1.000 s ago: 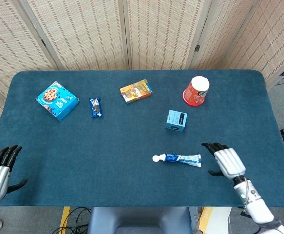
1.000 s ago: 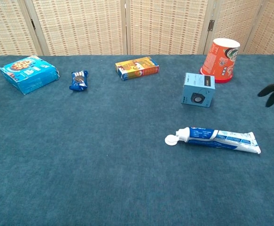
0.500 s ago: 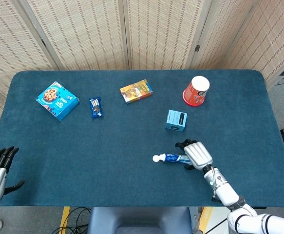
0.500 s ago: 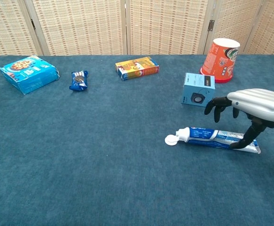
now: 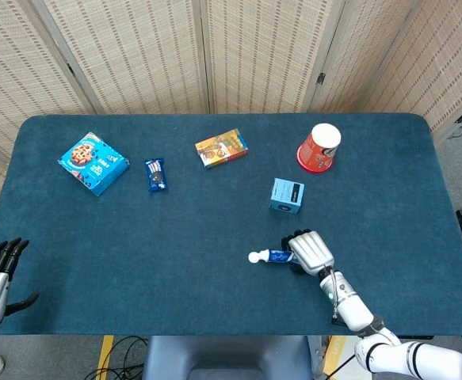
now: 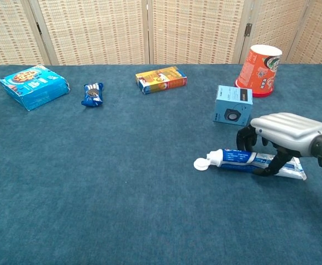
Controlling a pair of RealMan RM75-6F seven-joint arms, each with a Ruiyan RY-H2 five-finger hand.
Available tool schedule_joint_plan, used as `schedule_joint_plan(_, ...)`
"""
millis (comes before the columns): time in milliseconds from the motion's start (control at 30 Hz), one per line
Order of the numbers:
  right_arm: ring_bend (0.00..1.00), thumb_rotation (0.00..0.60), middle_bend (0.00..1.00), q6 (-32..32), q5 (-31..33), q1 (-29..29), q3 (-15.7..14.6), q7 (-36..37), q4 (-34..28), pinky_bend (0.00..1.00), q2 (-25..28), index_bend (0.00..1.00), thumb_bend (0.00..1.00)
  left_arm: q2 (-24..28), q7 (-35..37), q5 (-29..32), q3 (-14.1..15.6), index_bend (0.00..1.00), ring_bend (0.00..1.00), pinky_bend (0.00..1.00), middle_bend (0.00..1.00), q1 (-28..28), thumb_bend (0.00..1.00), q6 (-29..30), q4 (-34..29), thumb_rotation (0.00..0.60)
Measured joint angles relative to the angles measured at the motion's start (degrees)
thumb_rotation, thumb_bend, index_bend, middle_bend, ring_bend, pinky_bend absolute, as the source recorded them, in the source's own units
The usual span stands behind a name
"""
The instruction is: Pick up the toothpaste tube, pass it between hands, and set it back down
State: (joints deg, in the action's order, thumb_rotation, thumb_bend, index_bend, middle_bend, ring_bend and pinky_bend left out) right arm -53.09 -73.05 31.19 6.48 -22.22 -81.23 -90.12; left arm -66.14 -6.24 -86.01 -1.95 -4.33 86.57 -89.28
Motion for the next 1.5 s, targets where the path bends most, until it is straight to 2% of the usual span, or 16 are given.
schedule_joint_plan(233, 0.41, 0.6, 0.59, 0.1, 0.8, 0.8, -0.3, -1.0, 0.3, 0.41, -0.3, 0.57, 0.53, -0.1, 0.2, -0.3, -0.1, 0.13, 0.11, 0.16, 0.12, -0.5, 0.13, -0.5, 0.4, 0.6)
schedule_joint_plan(400, 0.48, 0.6, 0.64, -0.8, -1.2, 0.8, -0.3, 2.9, -0.7, 0.46, 0.3, 0.64, 0.62, 0.3, 0.2, -1.6, -0.8, 0.13, 0.11, 0.16, 0.12, -2.0, 0.13, -1.0, -0.1, 0.6)
schedule_joint_plan(667, 0.51, 0.6, 0.66, -3.9, -9.2, 1.7, 0.0, 16.7, -2.7, 0.46, 2.4, 0.66, 0.64, 1.1, 2.5, -3.9, -2.6, 0.13, 0.11, 0.16, 0.12, -7.0, 0.13, -4.6, -2.4, 0.6)
schedule_joint_plan(933, 0.51, 0.6, 0.66, -4.9, -13.8, 5.0, 1.8, 30.8, -4.1, 0.46, 2.5, 0.66, 0.65, 0.9, 2.7, -6.6, -5.0, 0.1, 0.11, 0.16, 0.12, -14.0, 0.13, -9.4, -3.5, 0.6)
schedule_joint_plan(1167, 0.51, 0.6, 0.67, -5.1, -15.2, 8.6, 3.6, 41.4, -1.9, 0.46, -1.7, 0.66, 0.65, -1.3, 4.0, -8.8, -6.7, 0.04, 0.11, 0.16, 0.1, -19.0, 0.13, -11.6, -4.7, 0.6)
schedule_joint_plan(1500, 0.52, 0.6, 0.67, -6.4, -15.3, 11.5, 4.7, 50.7, 2.9, 0.46, -7.9, 0.66, 0.65, -6.7, 2.4, -10.3, -7.0, 0.01, 0.11, 0.16, 0.09, -23.0, 0.13, -12.8, -4.4, 0.6)
